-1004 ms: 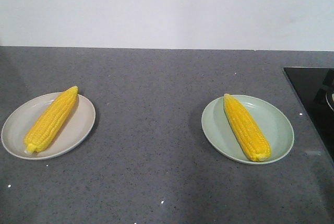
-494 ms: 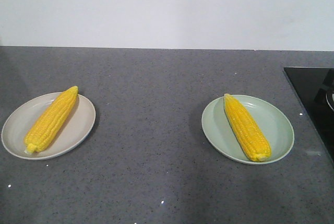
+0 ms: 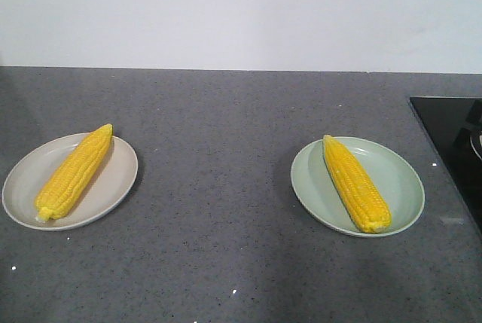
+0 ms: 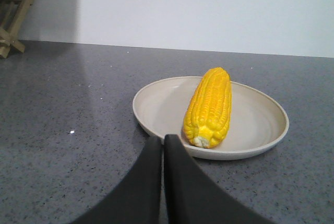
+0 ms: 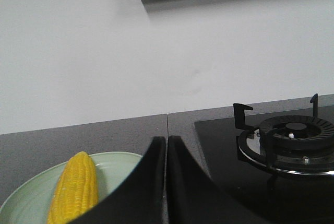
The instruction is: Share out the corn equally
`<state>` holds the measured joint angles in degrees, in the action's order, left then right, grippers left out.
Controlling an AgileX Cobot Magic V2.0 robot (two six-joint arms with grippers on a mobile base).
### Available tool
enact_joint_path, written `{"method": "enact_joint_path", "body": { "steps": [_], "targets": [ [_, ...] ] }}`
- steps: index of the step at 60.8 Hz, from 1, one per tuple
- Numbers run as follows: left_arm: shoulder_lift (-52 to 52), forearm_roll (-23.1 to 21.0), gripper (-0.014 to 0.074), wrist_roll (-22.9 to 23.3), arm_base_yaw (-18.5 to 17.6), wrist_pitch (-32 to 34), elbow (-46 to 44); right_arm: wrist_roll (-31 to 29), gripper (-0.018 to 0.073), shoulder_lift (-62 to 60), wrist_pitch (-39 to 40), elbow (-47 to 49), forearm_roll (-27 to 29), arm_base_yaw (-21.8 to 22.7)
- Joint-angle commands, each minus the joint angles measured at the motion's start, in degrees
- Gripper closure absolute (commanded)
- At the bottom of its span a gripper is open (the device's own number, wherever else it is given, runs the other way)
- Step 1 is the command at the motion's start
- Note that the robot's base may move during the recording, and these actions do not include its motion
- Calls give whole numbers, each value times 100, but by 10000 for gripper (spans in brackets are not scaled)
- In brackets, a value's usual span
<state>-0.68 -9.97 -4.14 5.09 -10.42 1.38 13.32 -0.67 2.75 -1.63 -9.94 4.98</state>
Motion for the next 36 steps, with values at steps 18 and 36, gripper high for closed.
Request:
{"method": "enact_joint_path", "body": {
  "steps": [18,36],
  "targets": [
    [-26,-52,602,9,15,404,-166,4,561,-32,452,-103,-28,38],
    [-26,-52,602,9,15,404,-166,4,561,-32,452,-103,-28,38]
  ]
}}
